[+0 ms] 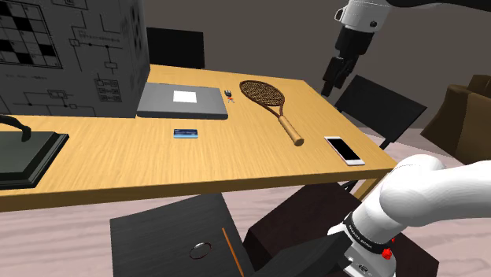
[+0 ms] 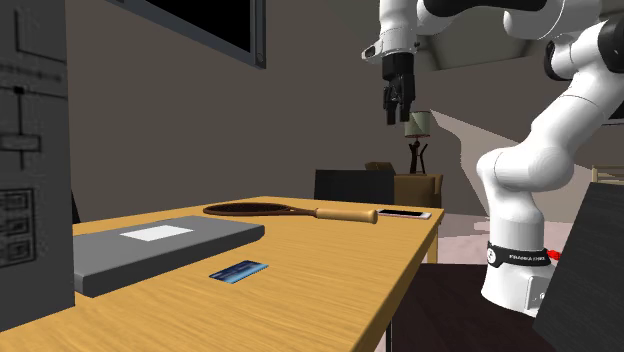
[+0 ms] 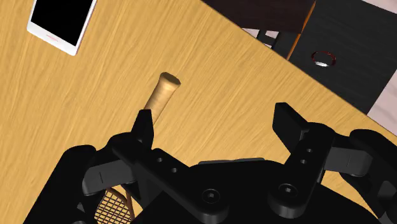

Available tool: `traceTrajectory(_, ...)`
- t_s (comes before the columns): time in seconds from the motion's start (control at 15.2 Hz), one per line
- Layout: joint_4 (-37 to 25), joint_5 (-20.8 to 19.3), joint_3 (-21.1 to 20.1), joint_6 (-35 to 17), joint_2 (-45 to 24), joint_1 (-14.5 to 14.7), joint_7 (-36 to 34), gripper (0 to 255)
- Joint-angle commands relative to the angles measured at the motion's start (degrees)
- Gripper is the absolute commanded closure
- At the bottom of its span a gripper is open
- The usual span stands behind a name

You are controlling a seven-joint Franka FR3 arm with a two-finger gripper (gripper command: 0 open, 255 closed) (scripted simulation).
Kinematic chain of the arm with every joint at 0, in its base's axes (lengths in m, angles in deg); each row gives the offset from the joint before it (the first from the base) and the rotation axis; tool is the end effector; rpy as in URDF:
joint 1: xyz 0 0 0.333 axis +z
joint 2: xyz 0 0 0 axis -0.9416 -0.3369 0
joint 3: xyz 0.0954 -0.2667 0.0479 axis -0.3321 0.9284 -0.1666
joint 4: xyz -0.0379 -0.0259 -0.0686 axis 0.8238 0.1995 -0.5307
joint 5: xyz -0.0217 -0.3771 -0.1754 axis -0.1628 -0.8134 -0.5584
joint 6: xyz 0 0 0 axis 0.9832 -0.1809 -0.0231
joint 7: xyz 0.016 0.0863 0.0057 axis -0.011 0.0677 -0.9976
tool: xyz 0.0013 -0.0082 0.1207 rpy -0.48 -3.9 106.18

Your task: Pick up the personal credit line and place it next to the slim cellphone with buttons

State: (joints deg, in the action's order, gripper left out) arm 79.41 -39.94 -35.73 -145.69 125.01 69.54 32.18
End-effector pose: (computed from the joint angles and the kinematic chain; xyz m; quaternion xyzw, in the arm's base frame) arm 0.3459 0.0143 0.5733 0.9975 0.0602 -0.0139 0.0343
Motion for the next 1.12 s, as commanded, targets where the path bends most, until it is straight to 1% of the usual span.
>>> traceTrajectory(0.0,0.0,0.0,0.0,0.0,0.0,0.0,0.0,0)
traceTrajectory(0.26,4.39,1.21,1.63,-10.3,-2.8,2.06,4.59,0)
traceTrajectory(0.53,7.33,2.9,3.07,-20.48,-7.07,4.26,9.53,0)
traceTrajectory(0.79,8.79,5.21,4.45,-30.29,-12.61,6.86,14.94,0)
traceTrajectory(1.06,8.75,8.45,5.78,-39.37,-19.12,9.9,21.07,0)
